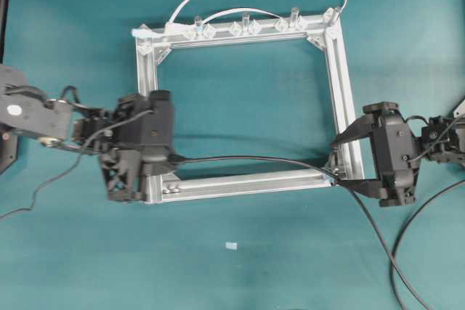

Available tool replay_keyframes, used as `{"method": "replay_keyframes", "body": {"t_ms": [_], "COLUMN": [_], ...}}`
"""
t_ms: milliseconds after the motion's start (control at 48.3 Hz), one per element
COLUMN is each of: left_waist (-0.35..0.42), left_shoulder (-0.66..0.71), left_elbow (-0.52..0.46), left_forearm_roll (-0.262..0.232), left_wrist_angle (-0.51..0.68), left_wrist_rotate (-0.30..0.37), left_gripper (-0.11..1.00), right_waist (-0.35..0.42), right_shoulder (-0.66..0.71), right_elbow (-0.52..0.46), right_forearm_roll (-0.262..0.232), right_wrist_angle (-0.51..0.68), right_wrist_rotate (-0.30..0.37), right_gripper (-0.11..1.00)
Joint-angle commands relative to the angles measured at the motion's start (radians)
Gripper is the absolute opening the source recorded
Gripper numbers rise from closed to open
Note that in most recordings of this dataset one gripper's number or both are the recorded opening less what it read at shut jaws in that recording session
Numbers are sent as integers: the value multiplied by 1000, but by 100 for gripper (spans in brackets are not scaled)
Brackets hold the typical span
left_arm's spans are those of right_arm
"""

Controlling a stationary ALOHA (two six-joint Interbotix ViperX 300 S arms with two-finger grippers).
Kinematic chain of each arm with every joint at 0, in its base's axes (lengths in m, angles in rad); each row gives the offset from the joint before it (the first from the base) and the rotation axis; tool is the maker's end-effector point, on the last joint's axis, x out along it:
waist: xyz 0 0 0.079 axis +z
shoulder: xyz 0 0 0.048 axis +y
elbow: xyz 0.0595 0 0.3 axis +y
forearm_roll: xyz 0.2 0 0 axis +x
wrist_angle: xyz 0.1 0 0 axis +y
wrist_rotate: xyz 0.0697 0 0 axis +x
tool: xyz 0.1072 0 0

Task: Insert the wire through the string loop located on the right side.

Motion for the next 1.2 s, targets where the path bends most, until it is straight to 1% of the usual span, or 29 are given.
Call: {"method": "replay_keyframes", "body": {"t_ms": [0,166,269,435,849,952,973,993,1118,1180], "left_waist": [-12,-44,-64,-92,-94,-94,-94,-94,-95,-95], "left_shoulder": [-58,-115,-132,-126,-92,-91,-91,-91,-92,-95], "left_elbow": [26,77,92,103,95,94,95,95,95,94], "left_forearm_roll": [2,0,-2,-2,-2,-2,0,0,2,2], "left_wrist_angle": [15,67,98,101,106,110,114,118,150,152], "left_wrist_rotate": [-23,-29,-31,-31,-34,-46,-48,-49,-54,-54], "left_gripper": [21,21,21,21,21,22,25,31,68,81], "right_waist": [3,3,3,3,3,3,3,3,3,3], "right_shoulder": [-6,-6,-6,-6,-6,-6,-6,-6,-8,-11], "right_elbow": [-11,-11,-12,-14,-18,-20,-20,-20,-25,-29], "right_forearm_roll": [-3,-3,-3,-3,-3,-3,-3,-3,-3,-3], "right_wrist_angle": [-2,-2,-2,-2,-2,-2,-2,-2,2,11], "right_wrist_rotate": [-2,-2,-2,-2,-2,-2,-2,-2,-2,-2], "right_gripper": [90,90,90,90,90,90,90,90,90,90]}}
